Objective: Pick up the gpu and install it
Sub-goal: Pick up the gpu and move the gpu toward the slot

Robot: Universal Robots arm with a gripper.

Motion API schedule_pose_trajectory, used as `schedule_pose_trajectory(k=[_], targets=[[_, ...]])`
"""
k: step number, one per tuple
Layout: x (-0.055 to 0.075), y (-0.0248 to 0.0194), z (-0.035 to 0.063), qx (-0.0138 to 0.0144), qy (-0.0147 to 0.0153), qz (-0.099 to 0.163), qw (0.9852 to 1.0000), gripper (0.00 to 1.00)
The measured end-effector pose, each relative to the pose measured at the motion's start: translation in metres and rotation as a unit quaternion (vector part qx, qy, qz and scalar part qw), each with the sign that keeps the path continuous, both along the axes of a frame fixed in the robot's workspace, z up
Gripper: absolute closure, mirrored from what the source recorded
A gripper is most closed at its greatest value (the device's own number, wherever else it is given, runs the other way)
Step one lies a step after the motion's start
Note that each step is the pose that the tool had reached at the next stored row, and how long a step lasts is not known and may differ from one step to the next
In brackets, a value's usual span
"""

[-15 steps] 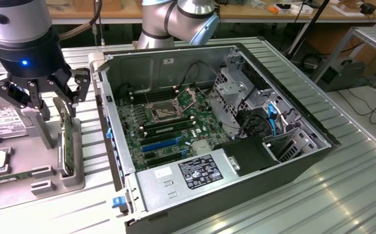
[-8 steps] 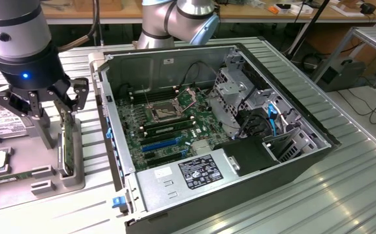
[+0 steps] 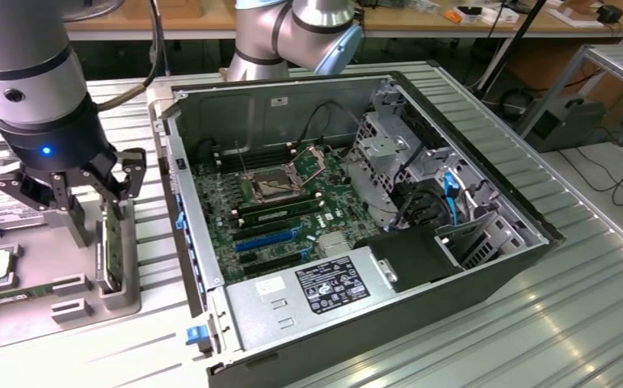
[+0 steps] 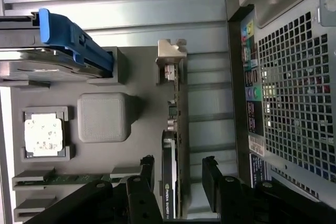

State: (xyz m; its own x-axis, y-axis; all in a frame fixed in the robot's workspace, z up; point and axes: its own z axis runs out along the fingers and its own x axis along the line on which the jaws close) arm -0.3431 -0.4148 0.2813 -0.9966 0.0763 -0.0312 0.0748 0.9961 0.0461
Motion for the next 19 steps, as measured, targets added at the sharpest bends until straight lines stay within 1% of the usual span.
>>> schedule_pose_trajectory(k=[4,8,11,13,15,19], targets=[[-0.002,-0.0010,-0.0138,0.0000,-0.0001,0.000,1.0000,0.50],[-0.003,-0.0015,-0.0217,0.0000,-0.0002,0.000,1.0000,0.50],[-0.004,-0.0020,-0.0301,0.0001,-0.0005,0.000,1.0000,0.50],[-0.004,-0.0025,-0.0337,0.0001,-0.0006,0.000,1.0000,0.50],[-0.004,-0.0052,-0.0347,0.0000,-0.0005,0.000,1.0000,0.50],[-0.004,-0.0059,-0.0349,0.0000,-0.0005,0.000,1.0000,0.50]])
